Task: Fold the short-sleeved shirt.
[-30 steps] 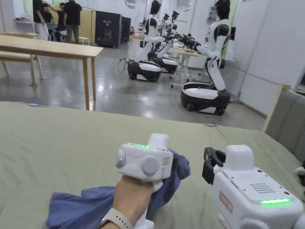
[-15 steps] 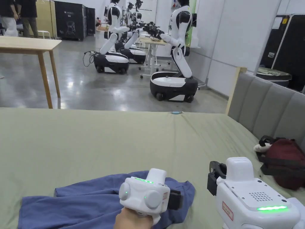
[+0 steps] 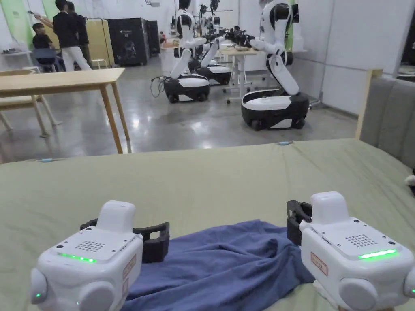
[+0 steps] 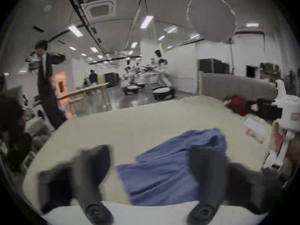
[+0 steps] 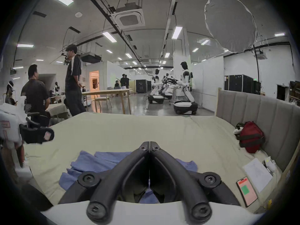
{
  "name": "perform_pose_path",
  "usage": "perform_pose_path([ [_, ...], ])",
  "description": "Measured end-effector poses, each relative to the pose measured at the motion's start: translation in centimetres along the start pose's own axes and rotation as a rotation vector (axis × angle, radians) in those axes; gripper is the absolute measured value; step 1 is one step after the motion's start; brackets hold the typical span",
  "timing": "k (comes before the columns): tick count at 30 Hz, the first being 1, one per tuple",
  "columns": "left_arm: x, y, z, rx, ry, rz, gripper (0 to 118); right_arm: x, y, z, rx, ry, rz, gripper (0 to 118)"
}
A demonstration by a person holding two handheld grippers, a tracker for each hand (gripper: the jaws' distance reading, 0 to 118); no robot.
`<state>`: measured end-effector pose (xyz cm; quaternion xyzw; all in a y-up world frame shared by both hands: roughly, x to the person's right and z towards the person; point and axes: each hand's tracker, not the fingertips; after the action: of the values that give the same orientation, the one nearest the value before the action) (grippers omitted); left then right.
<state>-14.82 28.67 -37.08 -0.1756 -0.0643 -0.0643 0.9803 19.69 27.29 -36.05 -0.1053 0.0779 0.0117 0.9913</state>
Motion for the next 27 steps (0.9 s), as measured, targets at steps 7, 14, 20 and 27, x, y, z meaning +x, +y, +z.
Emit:
perform_pose_path([
  [7, -6.4, -2.5, -0.7, -0.16, 0.083, 0.067, 0, -2.2, -0.6, -1.3, -0.023, 0.03, 0.006, 1],
  [14, -10.0, -4.6, -8.0, -0.36, 0.073, 0.136, 0, -1.4, -0.8, -2.5, -0.036, 0.032, -0.003, 1],
  [20, -11.3, -6.9, -16.7, -0.415, 0.07, 0.119, 116, 1.1, -1.6, -3.9, -0.067, -0.004, -0.01, 1],
  [27, -11.1, -8.9, -23.2, -0.565, 0.123, 0.105, 117, 4.8, -2.8, -5.5, -0.115, -0.08, -0.009, 1],
])
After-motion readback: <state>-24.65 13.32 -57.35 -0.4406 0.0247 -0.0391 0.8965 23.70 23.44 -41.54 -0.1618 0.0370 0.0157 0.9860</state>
